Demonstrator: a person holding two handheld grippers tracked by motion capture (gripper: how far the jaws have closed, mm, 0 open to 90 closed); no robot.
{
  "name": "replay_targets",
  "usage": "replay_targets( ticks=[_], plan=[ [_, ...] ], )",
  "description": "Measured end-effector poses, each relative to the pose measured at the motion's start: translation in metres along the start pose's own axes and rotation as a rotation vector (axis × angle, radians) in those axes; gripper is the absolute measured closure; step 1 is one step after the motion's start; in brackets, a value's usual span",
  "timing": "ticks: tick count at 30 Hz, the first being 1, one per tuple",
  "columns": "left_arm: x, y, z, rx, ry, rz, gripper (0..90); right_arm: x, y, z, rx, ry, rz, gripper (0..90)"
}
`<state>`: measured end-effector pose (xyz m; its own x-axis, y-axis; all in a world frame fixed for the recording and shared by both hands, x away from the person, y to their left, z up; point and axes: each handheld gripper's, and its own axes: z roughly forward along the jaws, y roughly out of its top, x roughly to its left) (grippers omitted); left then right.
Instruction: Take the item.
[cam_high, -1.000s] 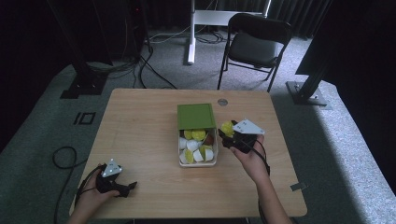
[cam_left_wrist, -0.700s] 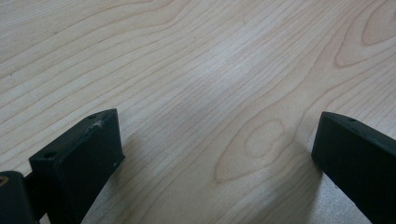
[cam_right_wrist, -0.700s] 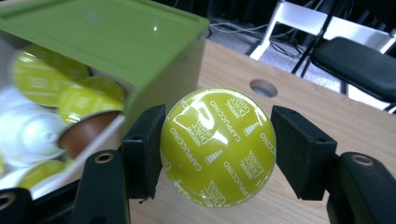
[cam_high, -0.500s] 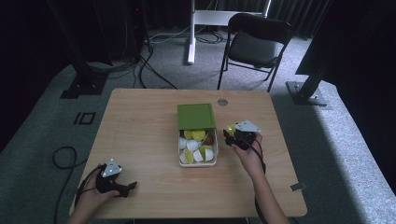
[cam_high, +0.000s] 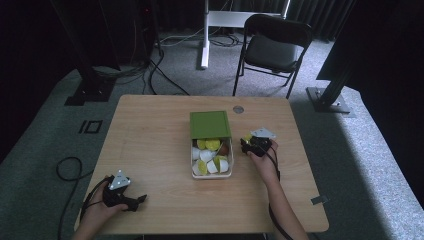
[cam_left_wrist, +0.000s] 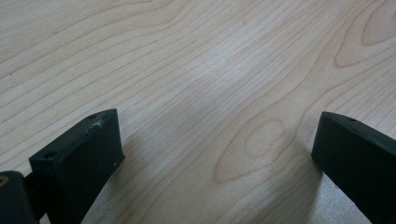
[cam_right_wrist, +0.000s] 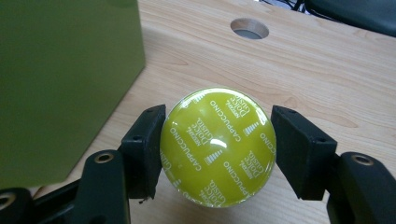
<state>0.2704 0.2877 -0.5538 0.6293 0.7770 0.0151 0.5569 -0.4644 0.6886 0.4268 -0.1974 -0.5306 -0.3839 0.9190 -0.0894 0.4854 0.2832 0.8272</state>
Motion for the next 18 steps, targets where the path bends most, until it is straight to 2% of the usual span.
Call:
replay_targets(
  ticks=[9,18],
  plan=[
    [0.0,0.0,0.0,0.0,0.0,-0.001,2.8,-0.004,-0.001,0.022,0.031,-0.019,0.0,38.1],
    [0.0,0.0,0.0,-0.001,0.0,0.0,2.8,-0.004,0.001,0.03,0.045,-0.018,0.016,38.0]
  ],
)
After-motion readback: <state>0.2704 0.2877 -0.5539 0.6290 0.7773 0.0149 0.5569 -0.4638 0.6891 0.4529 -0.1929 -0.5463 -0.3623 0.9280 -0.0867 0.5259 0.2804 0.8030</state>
